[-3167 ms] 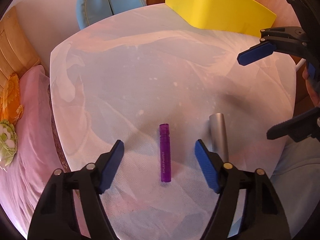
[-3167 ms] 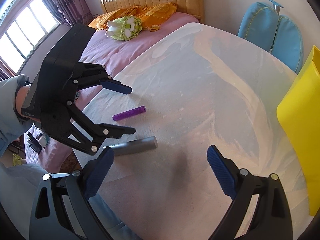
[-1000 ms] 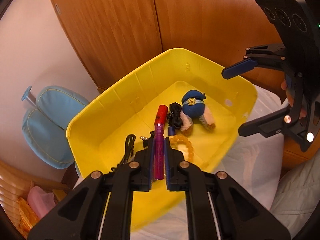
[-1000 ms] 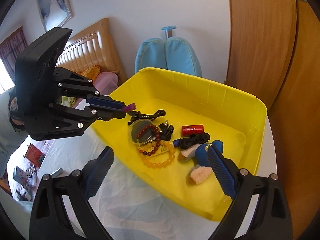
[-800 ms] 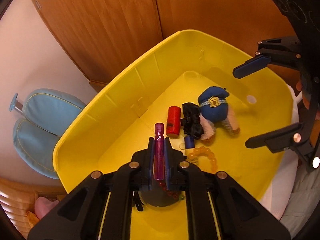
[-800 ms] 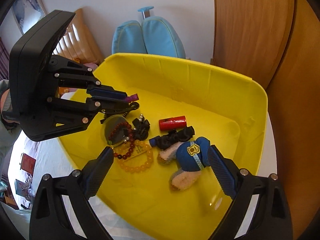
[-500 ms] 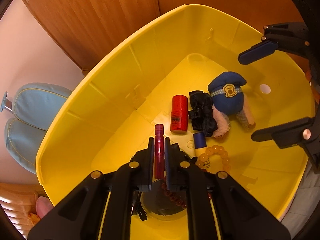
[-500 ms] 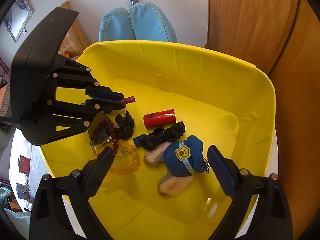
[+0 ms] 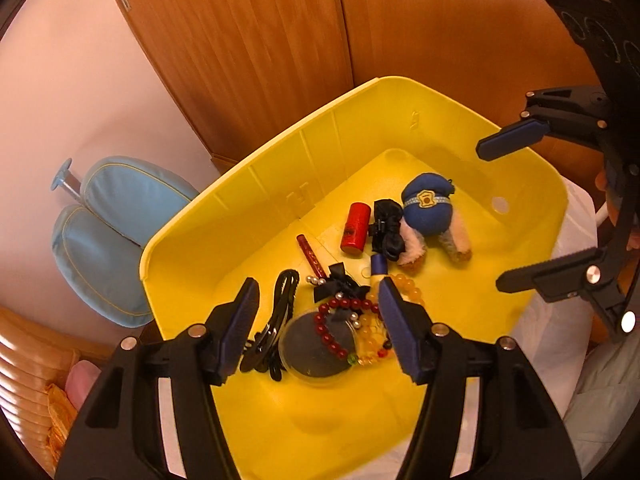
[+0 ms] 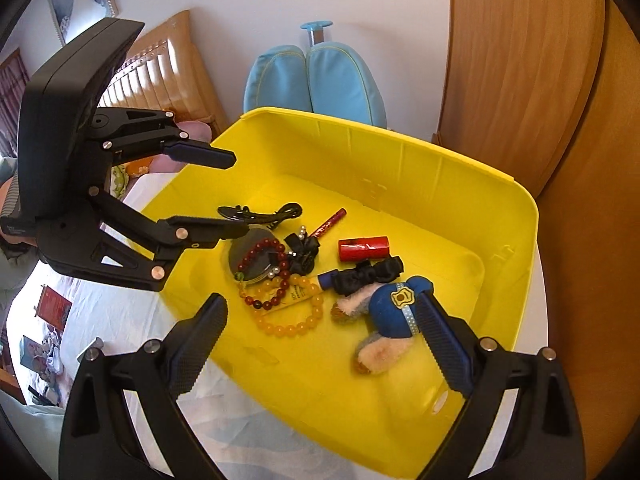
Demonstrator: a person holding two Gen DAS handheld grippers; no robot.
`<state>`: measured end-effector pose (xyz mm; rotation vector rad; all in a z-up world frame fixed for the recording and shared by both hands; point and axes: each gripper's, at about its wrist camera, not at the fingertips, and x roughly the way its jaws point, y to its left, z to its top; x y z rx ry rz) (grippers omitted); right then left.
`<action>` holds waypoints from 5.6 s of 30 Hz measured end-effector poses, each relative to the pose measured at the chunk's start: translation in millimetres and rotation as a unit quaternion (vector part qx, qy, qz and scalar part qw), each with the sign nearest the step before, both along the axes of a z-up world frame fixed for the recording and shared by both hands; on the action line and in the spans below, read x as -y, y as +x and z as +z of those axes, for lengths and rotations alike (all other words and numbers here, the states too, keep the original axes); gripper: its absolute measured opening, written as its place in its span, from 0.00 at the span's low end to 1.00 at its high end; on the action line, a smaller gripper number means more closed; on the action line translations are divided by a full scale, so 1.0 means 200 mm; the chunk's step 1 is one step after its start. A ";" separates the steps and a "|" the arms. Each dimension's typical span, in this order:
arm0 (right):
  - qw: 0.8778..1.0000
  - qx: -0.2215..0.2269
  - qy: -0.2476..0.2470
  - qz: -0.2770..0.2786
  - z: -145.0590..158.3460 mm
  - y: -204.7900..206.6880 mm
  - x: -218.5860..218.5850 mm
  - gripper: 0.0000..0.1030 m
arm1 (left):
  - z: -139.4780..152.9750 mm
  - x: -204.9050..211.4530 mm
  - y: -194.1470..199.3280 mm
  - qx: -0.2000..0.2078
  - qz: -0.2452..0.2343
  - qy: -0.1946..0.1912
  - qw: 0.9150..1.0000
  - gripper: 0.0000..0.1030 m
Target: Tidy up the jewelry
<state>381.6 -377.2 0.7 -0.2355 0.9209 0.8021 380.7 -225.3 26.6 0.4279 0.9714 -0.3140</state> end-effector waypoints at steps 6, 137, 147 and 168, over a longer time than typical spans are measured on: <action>0.998 0.027 0.031 0.045 0.12 -0.26 0.00 0.93 | 0.06 -0.06 -0.38 0.023 0.061 -0.025 0.998 0.79; 0.989 -0.038 -0.105 -0.099 -0.26 0.28 -0.26 0.18 | -0.20 -0.15 0.24 -0.036 0.043 -0.082 0.995 0.92; 0.989 -0.033 -0.104 -0.100 -0.24 0.26 -0.25 0.18 | -0.18 -0.14 0.21 -0.032 0.043 -0.084 0.995 0.92; 0.991 0.071 0.010 -0.114 0.05 -0.12 -0.02 0.91 | -0.04 -0.21 -0.17 0.022 0.134 -0.104 0.985 0.92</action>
